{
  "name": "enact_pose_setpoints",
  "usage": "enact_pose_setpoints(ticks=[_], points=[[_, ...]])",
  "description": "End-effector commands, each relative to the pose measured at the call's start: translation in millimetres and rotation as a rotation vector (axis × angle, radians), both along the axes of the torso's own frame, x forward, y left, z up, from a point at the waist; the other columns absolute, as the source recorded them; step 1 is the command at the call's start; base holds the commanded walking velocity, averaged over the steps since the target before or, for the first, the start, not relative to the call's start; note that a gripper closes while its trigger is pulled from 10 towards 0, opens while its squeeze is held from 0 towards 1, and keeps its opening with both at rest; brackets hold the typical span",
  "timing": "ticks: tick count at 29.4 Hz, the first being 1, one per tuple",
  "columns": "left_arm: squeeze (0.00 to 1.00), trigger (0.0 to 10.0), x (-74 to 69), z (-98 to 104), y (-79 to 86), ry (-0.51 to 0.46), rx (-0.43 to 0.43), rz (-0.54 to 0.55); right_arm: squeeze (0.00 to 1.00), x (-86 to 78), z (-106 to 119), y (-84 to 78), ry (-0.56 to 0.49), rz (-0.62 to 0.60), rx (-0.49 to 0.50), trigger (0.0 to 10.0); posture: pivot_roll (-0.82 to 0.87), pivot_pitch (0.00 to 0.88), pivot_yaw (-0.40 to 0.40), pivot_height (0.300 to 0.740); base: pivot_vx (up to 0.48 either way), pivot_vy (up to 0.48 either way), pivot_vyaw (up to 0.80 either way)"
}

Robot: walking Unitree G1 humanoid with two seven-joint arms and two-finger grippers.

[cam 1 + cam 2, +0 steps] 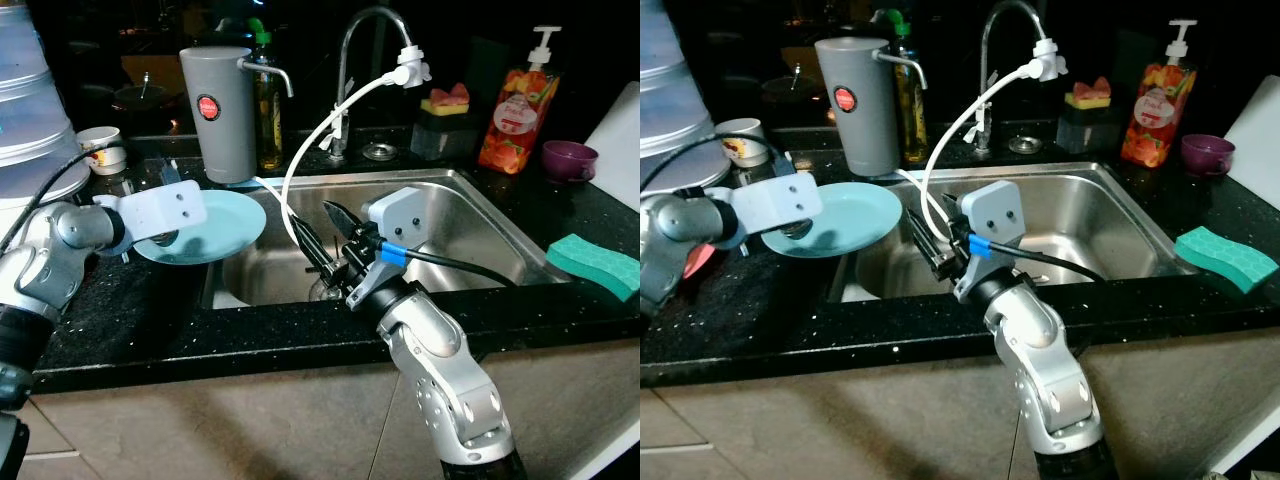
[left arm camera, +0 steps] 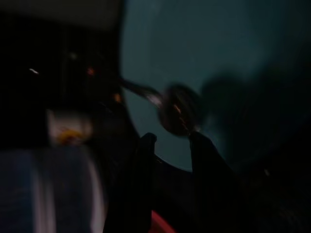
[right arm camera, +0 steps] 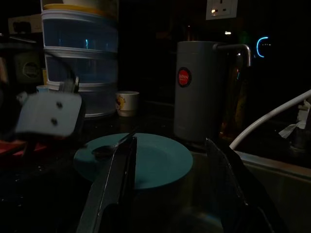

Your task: Kitchen organization

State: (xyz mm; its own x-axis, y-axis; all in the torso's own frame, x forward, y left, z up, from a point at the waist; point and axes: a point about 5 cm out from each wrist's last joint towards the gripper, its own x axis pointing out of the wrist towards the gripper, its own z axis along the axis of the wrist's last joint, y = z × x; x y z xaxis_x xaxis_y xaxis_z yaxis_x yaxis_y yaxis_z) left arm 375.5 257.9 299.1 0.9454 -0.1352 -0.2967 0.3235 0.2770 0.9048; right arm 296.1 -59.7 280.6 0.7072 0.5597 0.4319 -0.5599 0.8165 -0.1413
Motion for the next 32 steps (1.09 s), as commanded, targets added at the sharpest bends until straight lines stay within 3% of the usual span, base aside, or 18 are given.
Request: enact_pose_setpoints(ticks=[1, 2, 3, 4, 6, 7, 9, 10, 21, 27, 32], points=[[0.0, 10.0, 2.5, -4, 3.7, 0.032, 0.043, 0.01, 0.0, 0.0, 1, 2.5, -0.007, 0.012, 0.006, 10.0, 0.08, 0.115, 0.01, 0.74, 0.0, 0.0, 0.0], [0.25, 10.0, 4.7, -5, 2.3, 0.051, 0.018, 0.0, 0.0, -0.3, 1, 2.4, -0.006, 0.011, 0.007, 10.0, 0.08, 0.115, 0.01, 0.74, 0.0, 0.0, 0.0], [0.25, 10.0, 5.3, -4, 1.4, 0.055, 0.004, -0.006, 0.0, -0.4, 1, 2.4, -0.006, 0.01, 0.008, 10.0, 0.08, 0.116, 0.014, 0.74, 0.0, 0.0, 0.0], [1.0, 10.0, 7.3, -3, 1.9, 0.05, 0.034, -0.003, 0.0, -0.5, 0, 2.1, -0.005, 0.007, 0.01, 10.0, 0.08, 0.116, 0.014, 0.74, 0.0, 0.0, 0.0], [1.0, 10.0, 8.6, -2, 2.3, 0.046, 0.042, 0.0, 0.0, -0.5, 0, 2.0, -0.004, 0.007, 0.01, 10.0, 0.08, 0.116, 0.014, 0.74, 0.0, 0.0, 0.0], [0.49, 10.0, 11.8, -1, 2.4, 0.035, 0.054, 0.008, 0.0, -0.6, 0, 2.2, -0.004, 0.007, 0.012, 10.0, 0.08, 0.116, 0.014, 0.74, 0.0, 0.0, 0.0], [0.49, 10.0, 13.5, -1, 2.3, 0.029, 0.067, 0.01, 0.0, -0.6, 0, 2.4, -0.004, 0.009, 0.013, 10.0, 0.08, 0.116, 0.014, 0.74, 0.0, 0.0, 0.0], [0.0, 10.0, 14.8, 0, 1.3, 0.029, 0.069, 0.006, 0.0, -0.5, 0, 2.8, -0.004, 0.01, 0.013, 10.0, 0.09, 0.121, 0.011, 0.74, 0.0, 0.0, 0.0], [0.0, 10.0, 27.3, -3, -12.9, 0.058, 0.059, -0.01, 0.0, 0.0, 1, 4.9, -0.006, 0.014, 0.017, 10.0, 0.09, 0.127, 0.019, 0.74, 0.0, 0.0, 0.0], [0.0, 10.0, 28.9, -11, -12.1, 0.082, 0.067, 0.008, 0.0, 0.0, 1, 3.5, -0.004, 0.004, 0.02, 10.0, 0.08, 0.13, 0.024, 0.74, 0.0, 0.0, 0.0], [0.0, 10.0, 28.2, -18, -2.2, 0.082, 0.149, 0.057, 0.0, -0.3, 0, 3.0, -0.003, 0.003, 0.022, 10.0, 0.08, 0.133, 0.024, 0.74, 0.0, 0.0, 0.0]])
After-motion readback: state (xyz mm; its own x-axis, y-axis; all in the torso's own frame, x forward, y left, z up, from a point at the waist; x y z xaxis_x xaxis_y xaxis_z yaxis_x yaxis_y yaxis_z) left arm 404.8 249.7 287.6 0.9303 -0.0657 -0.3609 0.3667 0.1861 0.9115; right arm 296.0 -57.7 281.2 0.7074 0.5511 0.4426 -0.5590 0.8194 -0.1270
